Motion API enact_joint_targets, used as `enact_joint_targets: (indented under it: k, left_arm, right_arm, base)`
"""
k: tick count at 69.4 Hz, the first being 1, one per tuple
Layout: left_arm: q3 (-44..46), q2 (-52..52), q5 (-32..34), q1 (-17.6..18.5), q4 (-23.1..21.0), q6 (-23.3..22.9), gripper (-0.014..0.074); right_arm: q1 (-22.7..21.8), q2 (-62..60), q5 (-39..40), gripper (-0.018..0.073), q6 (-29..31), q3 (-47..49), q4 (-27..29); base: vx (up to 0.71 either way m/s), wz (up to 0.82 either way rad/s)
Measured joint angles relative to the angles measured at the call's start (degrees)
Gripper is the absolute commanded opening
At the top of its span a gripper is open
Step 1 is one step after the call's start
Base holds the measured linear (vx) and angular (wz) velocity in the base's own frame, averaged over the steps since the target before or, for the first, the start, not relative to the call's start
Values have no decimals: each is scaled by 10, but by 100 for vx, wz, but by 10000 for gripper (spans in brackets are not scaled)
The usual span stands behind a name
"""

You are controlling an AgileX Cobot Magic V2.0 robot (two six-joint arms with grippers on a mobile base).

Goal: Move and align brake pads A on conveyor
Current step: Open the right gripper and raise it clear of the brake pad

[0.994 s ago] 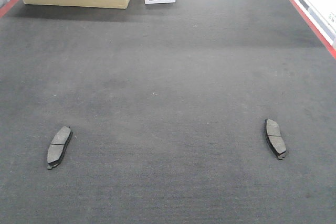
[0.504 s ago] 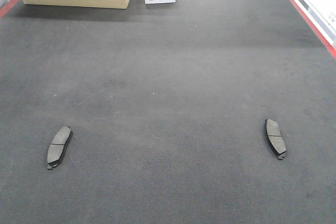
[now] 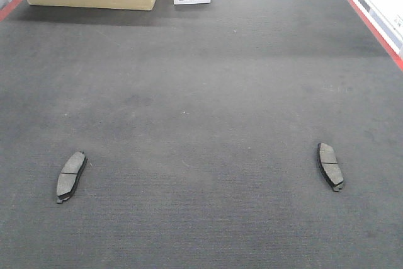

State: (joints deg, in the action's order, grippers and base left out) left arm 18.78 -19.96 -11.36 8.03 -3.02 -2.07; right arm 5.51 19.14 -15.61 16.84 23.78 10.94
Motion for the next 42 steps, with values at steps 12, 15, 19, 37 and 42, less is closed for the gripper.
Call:
enact_joint_targets:
  k: [12, 15, 19, 37, 42]
  left_arm:
    - [0, 0, 0, 0, 0, 0, 465]
    - [0, 0, 0, 0, 0, 0, 465]
    - [0, 0, 0, 0, 0, 0, 465]
    - [0, 0, 0, 0, 0, 0, 465]
    - [0, 0, 0, 0, 0, 0, 465]
  right_arm:
    - [0, 0, 0, 416, 0, 0, 0]
    - [0, 0, 0, 416, 0, 0, 0]
    - [0, 0, 0, 416, 0, 0, 0]
    - [0, 0, 0, 416, 0, 0, 0]
    - [0, 0, 0, 416, 0, 0, 0]
  base:
    - [0, 0]
    - [0, 0]
    - [0, 0]
    - [0, 0]
    - [0, 1]
